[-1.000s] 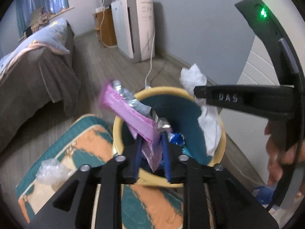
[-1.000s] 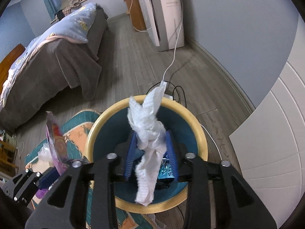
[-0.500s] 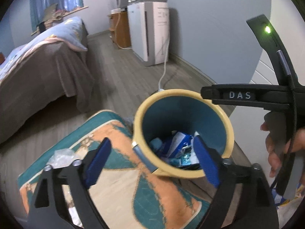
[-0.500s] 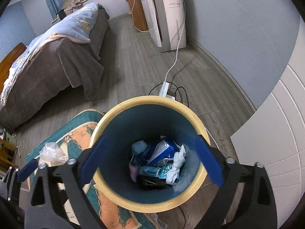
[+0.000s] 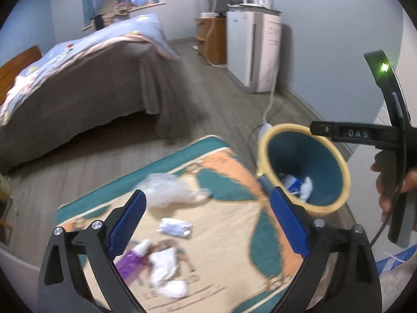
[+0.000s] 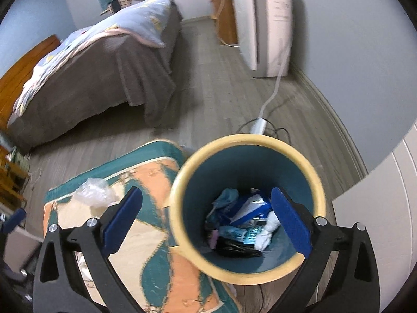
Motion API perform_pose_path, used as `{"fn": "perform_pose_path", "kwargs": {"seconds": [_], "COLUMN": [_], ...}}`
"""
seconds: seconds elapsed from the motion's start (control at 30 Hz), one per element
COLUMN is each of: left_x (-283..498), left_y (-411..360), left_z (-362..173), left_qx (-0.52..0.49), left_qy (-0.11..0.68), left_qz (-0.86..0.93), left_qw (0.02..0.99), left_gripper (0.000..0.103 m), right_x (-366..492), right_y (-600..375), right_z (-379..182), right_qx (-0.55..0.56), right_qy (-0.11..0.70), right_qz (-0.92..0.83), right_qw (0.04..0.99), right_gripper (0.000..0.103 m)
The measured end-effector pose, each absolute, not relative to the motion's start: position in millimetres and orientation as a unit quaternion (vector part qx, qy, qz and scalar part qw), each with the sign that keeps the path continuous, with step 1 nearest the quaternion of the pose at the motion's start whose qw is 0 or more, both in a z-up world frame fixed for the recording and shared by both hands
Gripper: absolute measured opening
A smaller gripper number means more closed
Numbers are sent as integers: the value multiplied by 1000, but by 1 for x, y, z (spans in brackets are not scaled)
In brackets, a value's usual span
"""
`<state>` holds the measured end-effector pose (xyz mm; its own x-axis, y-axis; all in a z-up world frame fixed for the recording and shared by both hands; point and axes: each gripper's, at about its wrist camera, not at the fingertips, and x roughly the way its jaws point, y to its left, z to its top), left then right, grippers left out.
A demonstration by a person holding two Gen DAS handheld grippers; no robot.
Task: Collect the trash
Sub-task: 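Move both open tools back over the stool toward the purple spray bottle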
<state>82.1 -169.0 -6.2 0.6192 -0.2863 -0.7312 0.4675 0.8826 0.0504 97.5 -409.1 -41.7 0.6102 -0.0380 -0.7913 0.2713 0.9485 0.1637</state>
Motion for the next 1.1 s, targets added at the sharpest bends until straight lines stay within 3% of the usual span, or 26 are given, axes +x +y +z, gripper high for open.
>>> {"fn": "perform_pose_path", "kwargs": {"seconds": [0.53,1.1], "left_x": [81,86], "left_y": [-16,41], "left_z": [-24,-65], "left_qx": [57,100], "left_qy": [410,444], "left_qz": [-87,-62], "left_qw": [906,888], "left_gripper": [96,96], "right_x": [119,135], "right_y": [-304,-190], "right_z": [-45,-96], "right_qx": [59,22], "right_qy": [467,548], "right_qz": [-20,39], "right_qw": [882,835], "right_gripper": [97,97]}}
